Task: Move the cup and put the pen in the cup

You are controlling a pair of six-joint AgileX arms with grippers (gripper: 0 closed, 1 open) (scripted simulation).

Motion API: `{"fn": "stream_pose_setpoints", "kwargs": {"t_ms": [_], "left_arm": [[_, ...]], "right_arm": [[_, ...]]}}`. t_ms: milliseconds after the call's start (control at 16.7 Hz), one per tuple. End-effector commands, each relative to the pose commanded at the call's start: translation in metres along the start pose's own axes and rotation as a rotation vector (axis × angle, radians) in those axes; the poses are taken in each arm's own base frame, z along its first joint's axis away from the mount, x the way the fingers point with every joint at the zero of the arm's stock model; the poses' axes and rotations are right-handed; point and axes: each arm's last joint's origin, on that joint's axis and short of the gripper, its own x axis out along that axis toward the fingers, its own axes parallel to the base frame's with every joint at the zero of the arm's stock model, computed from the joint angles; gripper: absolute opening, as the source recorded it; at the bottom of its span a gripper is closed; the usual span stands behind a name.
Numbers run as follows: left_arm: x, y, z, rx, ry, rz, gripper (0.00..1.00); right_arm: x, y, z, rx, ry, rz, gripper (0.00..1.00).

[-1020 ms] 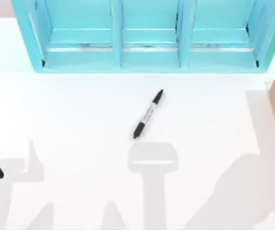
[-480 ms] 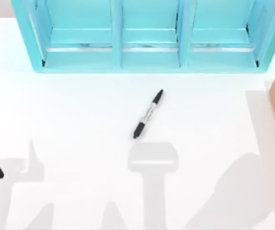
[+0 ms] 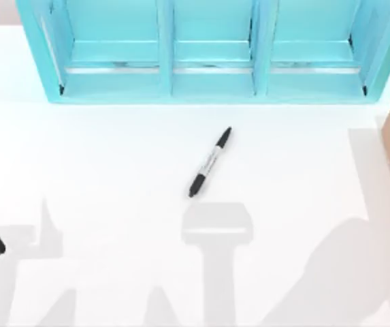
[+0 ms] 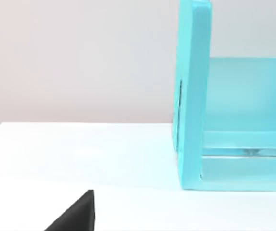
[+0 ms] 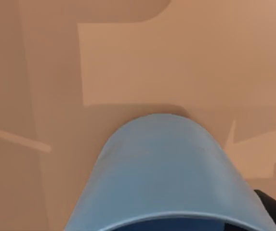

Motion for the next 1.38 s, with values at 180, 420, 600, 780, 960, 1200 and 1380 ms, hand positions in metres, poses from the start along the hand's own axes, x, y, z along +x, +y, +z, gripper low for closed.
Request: {"fn": "stream_pose_setpoints", "kwargs": {"t_ms": [180, 420, 600, 780, 960, 1200, 1380], "left_arm": [[0.0, 0.0, 0.0, 0.0, 0.0, 0.0, 1.0], [0.0, 0.0, 0.0, 0.0, 0.0, 0.0, 1.0], [0.0, 0.0, 0.0, 0.0, 0.0, 0.0, 1.0], [0.0, 0.0, 0.0, 0.0, 0.0, 0.0, 1.0], [0.0, 0.0, 0.0, 0.0, 0.0, 0.0, 1.0], [0.0, 0.0, 0.0, 0.0, 0.0, 0.0, 1.0], [0.0, 0.0, 0.0, 0.0, 0.0, 0.0, 1.0]], "right_arm": [[-0.001, 0.001, 0.0, 0.001, -0.002, 0.0, 0.0], [-0.03, 0.027, 0.014, 0.019, -0.001, 0.0, 0.0], [-0.072, 0.072, 0.02, 0.019, 0.022, 0.003, 0.0], [-0.118, 0.121, 0.012, 0.006, 0.024, -0.002, 0.0], [-0.147, 0.148, 0.0, 0.0, 0.002, -0.001, 0.0], [-0.148, 0.149, 0.0, 0.005, 0.005, 0.002, 0.0], [-0.139, 0.161, 0.004, -0.001, -0.001, 0.009, 0.0]]}}
